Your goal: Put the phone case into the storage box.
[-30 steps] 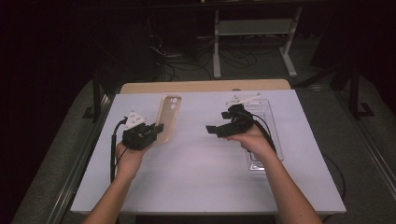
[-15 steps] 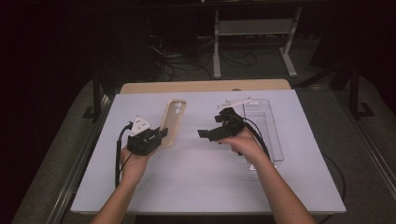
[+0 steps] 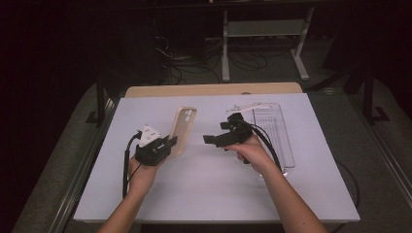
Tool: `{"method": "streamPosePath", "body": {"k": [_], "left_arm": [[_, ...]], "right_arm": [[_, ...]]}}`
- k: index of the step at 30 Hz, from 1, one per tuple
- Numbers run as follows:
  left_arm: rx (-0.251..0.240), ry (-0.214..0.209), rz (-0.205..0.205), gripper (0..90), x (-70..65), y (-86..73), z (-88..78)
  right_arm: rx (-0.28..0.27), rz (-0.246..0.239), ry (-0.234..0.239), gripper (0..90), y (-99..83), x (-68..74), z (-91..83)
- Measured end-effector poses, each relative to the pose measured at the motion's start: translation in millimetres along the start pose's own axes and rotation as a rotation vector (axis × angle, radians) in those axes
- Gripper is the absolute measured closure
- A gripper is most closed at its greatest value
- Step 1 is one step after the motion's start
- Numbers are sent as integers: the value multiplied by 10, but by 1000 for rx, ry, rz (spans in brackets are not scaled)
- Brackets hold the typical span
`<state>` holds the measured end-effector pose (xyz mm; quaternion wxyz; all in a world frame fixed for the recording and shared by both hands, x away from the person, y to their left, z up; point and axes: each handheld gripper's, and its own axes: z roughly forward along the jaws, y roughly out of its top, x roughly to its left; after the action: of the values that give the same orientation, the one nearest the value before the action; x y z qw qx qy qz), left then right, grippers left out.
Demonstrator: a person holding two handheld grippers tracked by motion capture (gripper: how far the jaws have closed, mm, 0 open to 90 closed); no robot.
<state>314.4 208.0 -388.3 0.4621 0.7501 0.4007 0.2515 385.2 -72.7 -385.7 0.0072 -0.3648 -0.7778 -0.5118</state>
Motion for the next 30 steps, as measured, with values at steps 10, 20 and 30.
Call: {"method": "streamPosePath", "body": {"k": [10,20,30], "left_arm": [[-2,7,12,790,-80,-16,24],[-8,8,25,790,-161,-13,43],[-7,3,41,790,-242,-1,55]], "right_arm": [[-48,54,59,0,-9,15,32],[-68,87,102,0,-37,51,120],[-88,111,121,0,-44,69,152]]}}
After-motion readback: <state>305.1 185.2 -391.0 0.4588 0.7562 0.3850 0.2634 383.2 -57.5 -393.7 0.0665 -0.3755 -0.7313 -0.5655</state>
